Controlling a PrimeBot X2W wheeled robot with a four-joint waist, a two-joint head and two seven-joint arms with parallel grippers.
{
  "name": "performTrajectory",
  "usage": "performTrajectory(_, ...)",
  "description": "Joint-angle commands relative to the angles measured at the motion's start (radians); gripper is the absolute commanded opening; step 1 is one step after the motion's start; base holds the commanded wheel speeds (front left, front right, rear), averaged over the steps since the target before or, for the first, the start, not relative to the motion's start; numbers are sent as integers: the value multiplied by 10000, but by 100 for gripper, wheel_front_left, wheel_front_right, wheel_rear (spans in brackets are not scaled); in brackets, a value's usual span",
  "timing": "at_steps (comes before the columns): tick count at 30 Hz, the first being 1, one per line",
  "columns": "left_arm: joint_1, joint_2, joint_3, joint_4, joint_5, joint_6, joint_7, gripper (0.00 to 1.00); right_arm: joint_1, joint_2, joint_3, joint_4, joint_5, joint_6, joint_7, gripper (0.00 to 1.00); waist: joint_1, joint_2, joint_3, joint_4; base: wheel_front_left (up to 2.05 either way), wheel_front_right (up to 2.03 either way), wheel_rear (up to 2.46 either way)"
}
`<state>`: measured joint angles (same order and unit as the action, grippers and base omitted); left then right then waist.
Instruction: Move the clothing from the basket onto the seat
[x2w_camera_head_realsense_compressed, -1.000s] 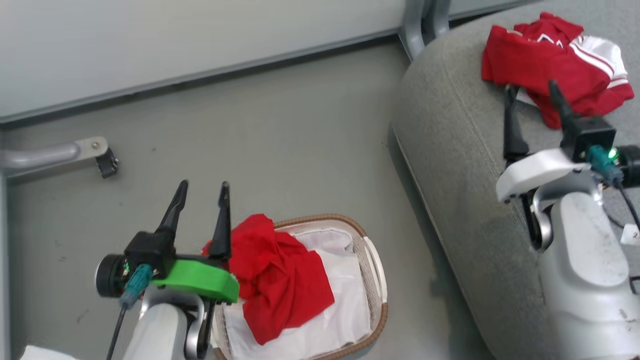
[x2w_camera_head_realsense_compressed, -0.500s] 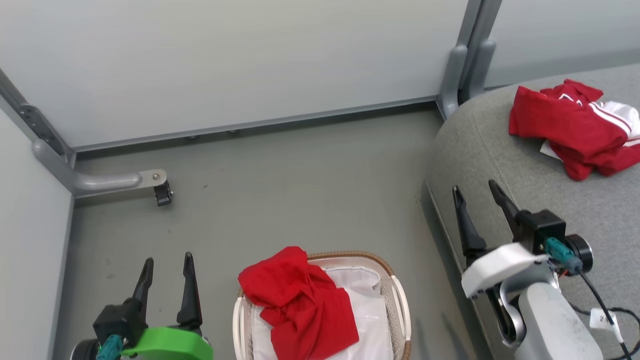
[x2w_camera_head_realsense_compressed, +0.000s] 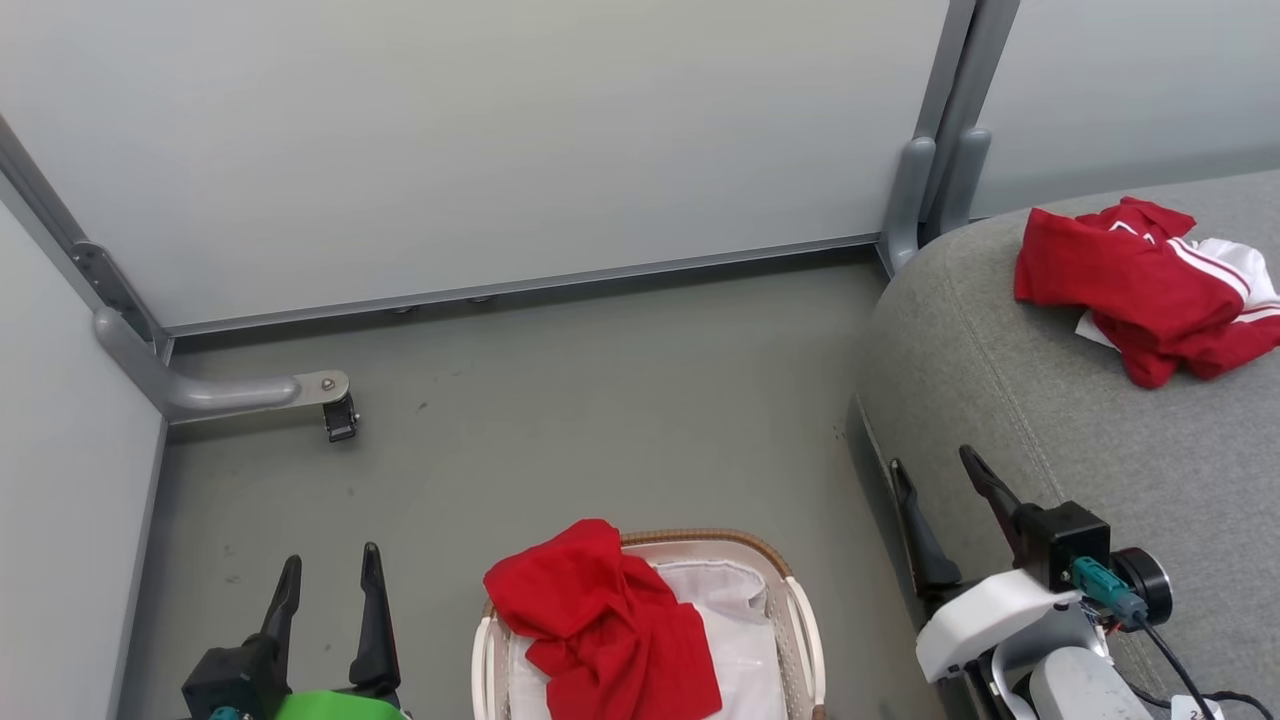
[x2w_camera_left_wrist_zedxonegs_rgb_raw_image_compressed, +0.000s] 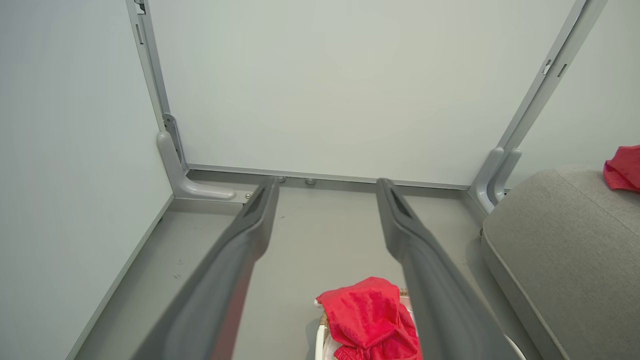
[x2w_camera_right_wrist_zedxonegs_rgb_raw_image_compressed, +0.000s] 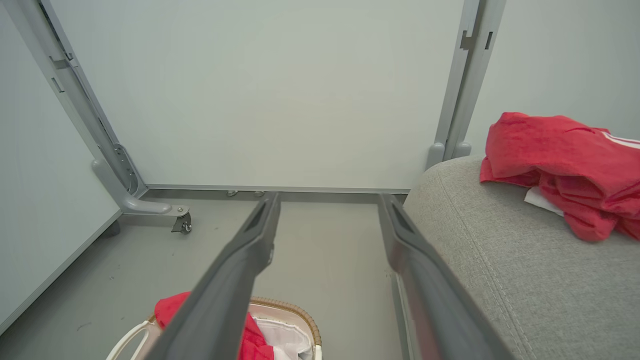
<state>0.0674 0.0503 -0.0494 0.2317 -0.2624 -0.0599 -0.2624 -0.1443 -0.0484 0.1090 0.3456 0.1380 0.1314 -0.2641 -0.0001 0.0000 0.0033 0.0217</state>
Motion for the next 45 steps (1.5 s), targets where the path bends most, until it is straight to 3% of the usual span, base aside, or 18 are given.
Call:
performTrajectory(1, 163, 4, 20, -1, -81, 88, -37, 100, 81, -41, 54, -27, 25, -14, -6, 100, 1, 0, -8, -25, 0, 0, 0)
performTrajectory(28, -199, 5, -380, 187, 322, -65, -37, 100, -135, -39, -178, -174, -68, -14, -6, 100, 1, 0, 357, -11, 0, 0, 0)
performTrajectory(34, -1063, 9, -1014, 610, 960, -275, -34, 100, -592, -39, -357, -515, -304, -14, -6, 100, 1, 0, 1174, -146, 0, 0, 0)
performTrajectory(45, -4011, 14, -2564, 3618, 1479, -503, -23, 100, -1890, -35, -563, -1513, -1076, -14, -6, 100, 1, 0, 3741, -733, 0, 0, 0)
